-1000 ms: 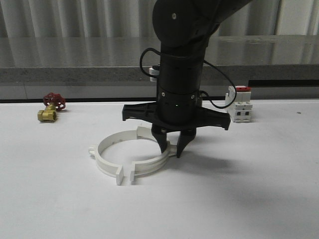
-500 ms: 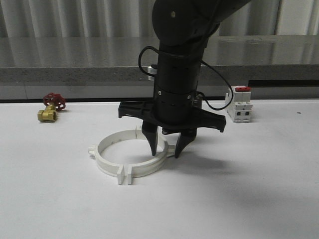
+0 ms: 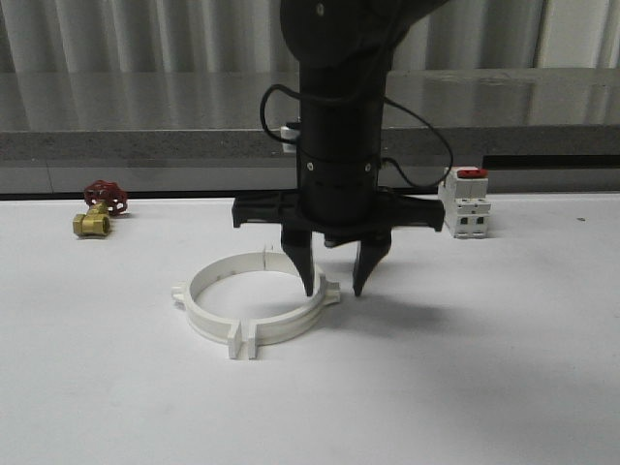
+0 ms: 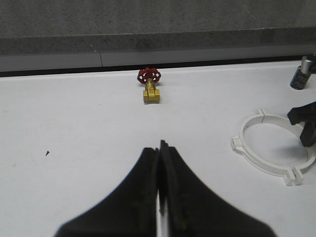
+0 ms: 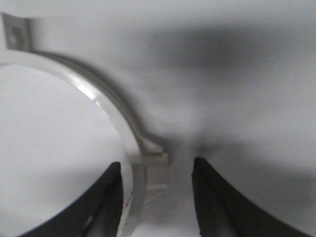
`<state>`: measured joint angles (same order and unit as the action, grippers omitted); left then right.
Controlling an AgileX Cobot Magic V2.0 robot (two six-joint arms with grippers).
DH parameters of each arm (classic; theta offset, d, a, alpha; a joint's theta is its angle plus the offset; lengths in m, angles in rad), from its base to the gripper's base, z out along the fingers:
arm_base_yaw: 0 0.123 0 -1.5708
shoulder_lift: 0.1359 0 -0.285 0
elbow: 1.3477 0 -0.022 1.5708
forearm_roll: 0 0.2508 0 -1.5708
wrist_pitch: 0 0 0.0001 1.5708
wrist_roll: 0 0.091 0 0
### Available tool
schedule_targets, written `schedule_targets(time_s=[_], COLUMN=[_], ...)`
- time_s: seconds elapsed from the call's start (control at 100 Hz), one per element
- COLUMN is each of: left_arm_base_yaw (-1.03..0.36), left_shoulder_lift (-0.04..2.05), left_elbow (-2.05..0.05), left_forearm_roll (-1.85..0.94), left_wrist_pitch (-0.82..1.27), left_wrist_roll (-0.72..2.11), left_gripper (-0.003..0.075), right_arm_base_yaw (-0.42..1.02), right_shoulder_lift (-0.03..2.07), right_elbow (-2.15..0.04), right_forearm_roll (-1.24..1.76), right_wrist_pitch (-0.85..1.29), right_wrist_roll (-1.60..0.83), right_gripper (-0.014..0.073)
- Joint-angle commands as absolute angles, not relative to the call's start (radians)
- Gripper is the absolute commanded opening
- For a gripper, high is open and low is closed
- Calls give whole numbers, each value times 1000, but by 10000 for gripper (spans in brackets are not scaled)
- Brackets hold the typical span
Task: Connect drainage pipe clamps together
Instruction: 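Open the right gripper and lift it away from the ring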
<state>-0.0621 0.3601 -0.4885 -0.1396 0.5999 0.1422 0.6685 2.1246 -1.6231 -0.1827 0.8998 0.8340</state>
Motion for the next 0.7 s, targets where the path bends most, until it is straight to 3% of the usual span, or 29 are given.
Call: schedule_targets(time_s=[0.0,0.39,0.69], left_arm_base_yaw=[-60,-60,-60], left_shoulder_lift=[365,365,365], left_elbow=[-513,-513,-513], left_forearm_roll=[-148,-148,-148], left_wrist_pitch=[531,531,531], left_wrist_roll=[146,146,146], left_gripper=[-21,-21,-21], right_arm_base_yaw=[669,657,507], right_shoulder_lift=[2034,1843,1597], right_elbow=[-1709,-1724,-1475], right_forearm_roll=[-210,-279,-357], right_wrist_pitch=[928,1004,997], right_wrist_roll=[756,584,584], right_gripper=[353,353,352])
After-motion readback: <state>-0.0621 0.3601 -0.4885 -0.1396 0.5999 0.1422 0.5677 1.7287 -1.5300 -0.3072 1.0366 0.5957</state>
